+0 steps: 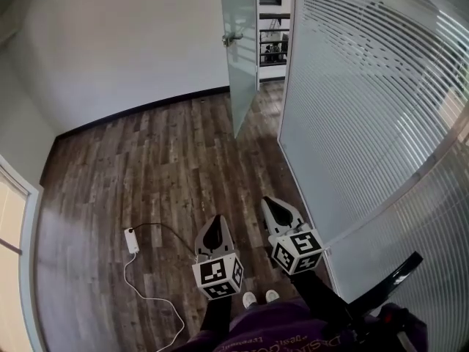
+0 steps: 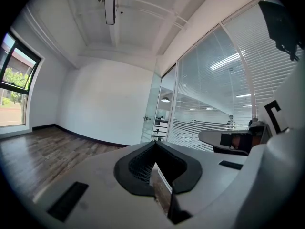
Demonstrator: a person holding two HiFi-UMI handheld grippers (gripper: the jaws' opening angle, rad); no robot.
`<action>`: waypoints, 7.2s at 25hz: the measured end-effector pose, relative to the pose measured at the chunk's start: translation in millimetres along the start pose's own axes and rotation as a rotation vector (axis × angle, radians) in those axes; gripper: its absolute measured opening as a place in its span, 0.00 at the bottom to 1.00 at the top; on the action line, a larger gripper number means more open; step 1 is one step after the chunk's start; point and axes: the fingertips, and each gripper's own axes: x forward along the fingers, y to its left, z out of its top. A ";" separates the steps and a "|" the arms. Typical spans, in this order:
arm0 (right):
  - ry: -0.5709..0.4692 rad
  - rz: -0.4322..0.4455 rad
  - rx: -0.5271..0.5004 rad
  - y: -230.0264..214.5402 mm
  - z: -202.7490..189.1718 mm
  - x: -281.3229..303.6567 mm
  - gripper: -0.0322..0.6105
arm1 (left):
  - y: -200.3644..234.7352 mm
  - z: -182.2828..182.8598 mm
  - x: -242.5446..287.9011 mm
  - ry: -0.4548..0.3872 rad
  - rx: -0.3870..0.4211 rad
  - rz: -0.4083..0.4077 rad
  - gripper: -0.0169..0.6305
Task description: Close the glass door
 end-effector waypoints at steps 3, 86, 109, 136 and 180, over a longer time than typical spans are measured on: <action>-0.011 -0.001 -0.018 -0.1 -9.9 1.2 0.05 | 1.8 -10.7 0.6 -0.019 0.010 -0.027 0.03; 0.060 0.200 -0.048 -147.0 54.2 656.6 0.05 | 307.9 106.8 558.6 -0.034 -0.012 0.243 0.03; 0.075 0.269 -0.076 -182.3 75.1 773.9 0.05 | 340.3 123.5 661.9 -0.036 -0.051 0.305 0.03; 0.035 0.206 -0.064 -111.2 84.0 1011.6 0.05 | 566.8 192.4 783.6 -0.071 -0.022 0.287 0.03; 0.068 0.212 -0.061 -165.8 120.5 1350.5 0.05 | 727.3 266.0 1083.3 -0.051 -0.006 0.264 0.03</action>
